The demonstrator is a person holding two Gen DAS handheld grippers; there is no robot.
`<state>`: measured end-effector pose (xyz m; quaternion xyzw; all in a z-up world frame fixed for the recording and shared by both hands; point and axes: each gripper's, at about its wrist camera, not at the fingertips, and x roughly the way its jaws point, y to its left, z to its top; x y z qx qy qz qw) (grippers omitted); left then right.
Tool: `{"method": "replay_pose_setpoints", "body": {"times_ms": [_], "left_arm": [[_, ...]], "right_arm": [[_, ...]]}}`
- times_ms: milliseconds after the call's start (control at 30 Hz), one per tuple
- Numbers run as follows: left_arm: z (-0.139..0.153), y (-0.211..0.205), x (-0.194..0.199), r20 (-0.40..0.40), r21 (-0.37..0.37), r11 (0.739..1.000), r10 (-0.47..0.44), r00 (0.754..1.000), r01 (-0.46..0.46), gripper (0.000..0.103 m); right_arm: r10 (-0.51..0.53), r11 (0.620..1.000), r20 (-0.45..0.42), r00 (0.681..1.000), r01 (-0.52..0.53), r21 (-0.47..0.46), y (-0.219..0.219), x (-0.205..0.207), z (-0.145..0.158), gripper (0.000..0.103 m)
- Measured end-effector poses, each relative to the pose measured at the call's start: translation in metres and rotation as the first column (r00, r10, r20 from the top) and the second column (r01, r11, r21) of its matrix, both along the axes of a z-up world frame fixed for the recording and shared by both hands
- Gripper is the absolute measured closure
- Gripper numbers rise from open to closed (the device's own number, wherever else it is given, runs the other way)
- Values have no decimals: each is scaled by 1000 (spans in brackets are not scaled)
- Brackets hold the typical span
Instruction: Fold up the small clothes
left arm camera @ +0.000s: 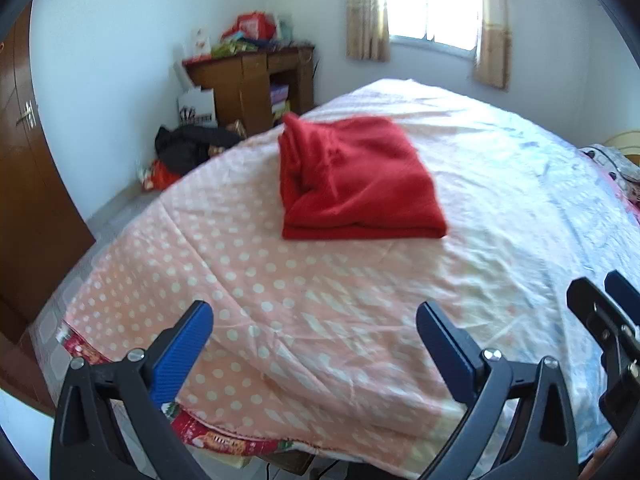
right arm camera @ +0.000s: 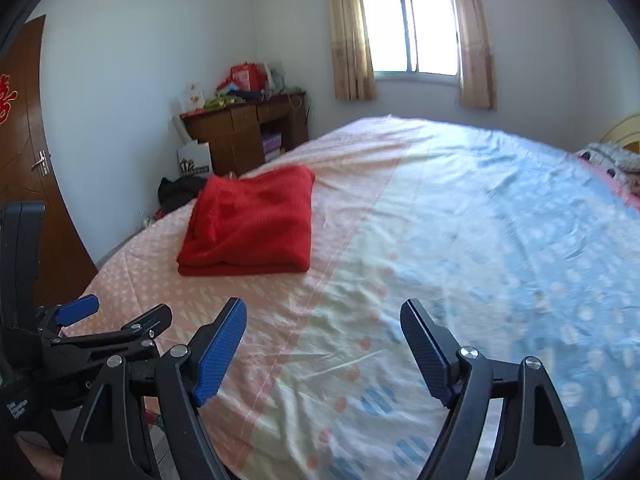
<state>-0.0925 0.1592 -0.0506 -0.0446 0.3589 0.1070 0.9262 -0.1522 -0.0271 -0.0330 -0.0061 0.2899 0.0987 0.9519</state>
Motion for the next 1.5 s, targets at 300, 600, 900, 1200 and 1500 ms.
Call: {"method": "replay_pose_setpoints", "body": {"times_ms": [300, 600, 900, 1200, 1500], "left_arm": [[41, -11, -57, 166, 34, 998, -51, 985, 46, 0], [72, -28, -75, 257, 135, 991, -51, 965, 16, 0], [75, -41, -82, 278, 170, 985, -80, 957, 33, 0], [76, -36, -81, 273, 143, 990, -35, 961, -4, 0], [78, -31, -84, 290, 89, 996, -32, 957, 6, 0]], "right_arm": [[-69, 997, 187, 980, 60, 56, -17, -57, 54, 11], [-130, 990, 355, 926, 99, 105, -32, -98, 90, 8], [-213, 974, 363, 907, 169, 149, -48, -100, 90, 6], [-243, 967, 371, 896, 193, 167, -55, -103, 89, 6], [-220, 975, 411, 885, 188, 117, -46, -110, 93, 6]]}}
